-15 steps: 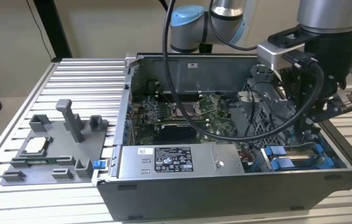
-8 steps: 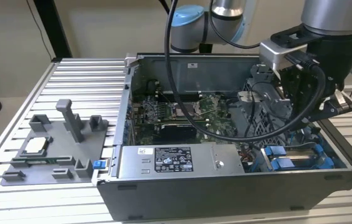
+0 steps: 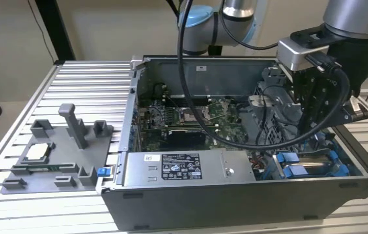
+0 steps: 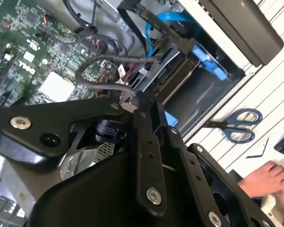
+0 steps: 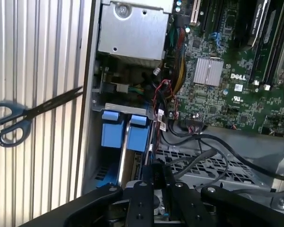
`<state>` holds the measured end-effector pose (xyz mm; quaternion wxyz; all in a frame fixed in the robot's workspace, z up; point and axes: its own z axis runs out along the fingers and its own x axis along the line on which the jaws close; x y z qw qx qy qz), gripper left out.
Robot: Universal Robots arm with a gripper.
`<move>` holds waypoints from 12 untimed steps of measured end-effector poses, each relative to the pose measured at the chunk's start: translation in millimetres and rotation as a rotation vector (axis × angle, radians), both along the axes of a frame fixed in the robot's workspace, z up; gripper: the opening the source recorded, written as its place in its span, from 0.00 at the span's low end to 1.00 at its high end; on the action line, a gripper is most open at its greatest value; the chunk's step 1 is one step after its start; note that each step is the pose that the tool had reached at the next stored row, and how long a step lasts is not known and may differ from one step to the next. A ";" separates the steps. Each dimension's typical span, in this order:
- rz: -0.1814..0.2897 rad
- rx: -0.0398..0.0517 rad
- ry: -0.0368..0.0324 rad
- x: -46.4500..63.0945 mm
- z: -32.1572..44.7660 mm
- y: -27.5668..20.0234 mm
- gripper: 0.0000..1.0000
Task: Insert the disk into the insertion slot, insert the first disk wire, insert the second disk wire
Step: 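Insert the first disk wire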
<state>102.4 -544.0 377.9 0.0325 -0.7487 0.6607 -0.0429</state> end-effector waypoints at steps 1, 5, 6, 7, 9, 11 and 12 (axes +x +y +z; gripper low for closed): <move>0.000 0.0040 0.0010 2.2 -0.2 -0.8 0.00; 0.000 0.0169 0.0036 11.3 -0.9 -4.3 0.00; 0.000 0.0198 0.0043 13.3 -1.1 -5.3 0.00; 0.000 0.0228 0.0052 15.1 -1.4 -6.4 0.00; 0.000 0.0295 0.0073 18.5 -2.2 -8.9 0.00; 0.000 0.0363 0.0091 21.9 -3.3 -11.6 0.00; 0.000 0.0401 0.0100 23.5 -3.9 -13.0 0.00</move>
